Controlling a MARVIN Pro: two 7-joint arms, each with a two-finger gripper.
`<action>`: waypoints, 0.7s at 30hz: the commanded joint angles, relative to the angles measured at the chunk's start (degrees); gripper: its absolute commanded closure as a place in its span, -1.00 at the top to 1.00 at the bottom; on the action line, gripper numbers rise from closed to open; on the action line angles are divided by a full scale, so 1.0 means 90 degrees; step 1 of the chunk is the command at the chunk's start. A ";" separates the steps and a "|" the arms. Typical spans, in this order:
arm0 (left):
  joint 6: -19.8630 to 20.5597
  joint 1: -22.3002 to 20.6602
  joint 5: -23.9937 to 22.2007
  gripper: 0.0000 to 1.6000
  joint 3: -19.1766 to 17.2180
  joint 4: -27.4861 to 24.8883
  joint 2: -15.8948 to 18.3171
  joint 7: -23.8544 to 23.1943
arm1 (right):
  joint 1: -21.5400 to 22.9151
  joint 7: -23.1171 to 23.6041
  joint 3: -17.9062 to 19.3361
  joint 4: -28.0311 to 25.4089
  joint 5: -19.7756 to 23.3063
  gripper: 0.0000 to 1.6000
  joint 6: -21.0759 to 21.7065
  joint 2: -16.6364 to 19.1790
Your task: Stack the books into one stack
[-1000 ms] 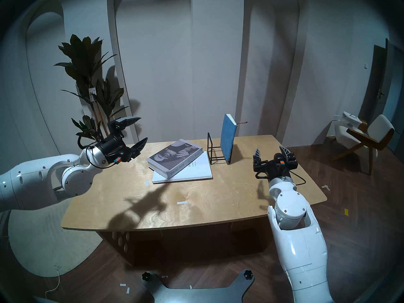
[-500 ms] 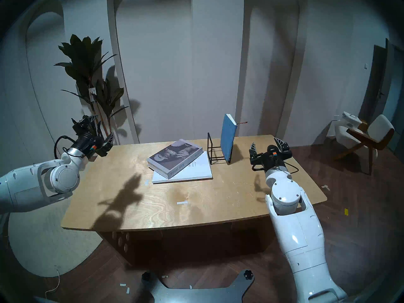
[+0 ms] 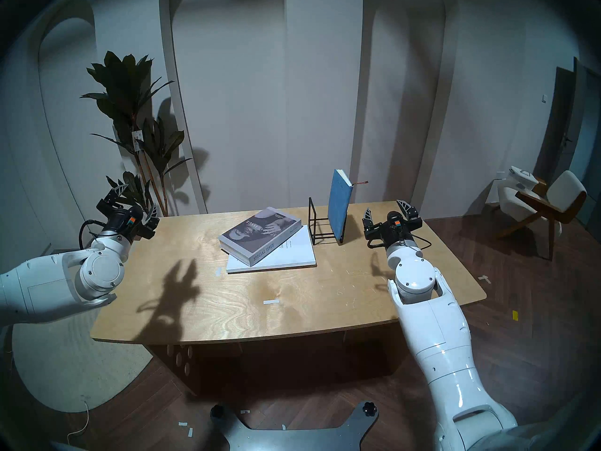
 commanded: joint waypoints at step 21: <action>-0.0227 -0.0044 -0.0644 1.00 -0.0147 0.0005 -0.0236 0.0814 | 0.1780 -0.0263 -0.0432 0.1955 0.0437 1.00 -0.1081 -0.1128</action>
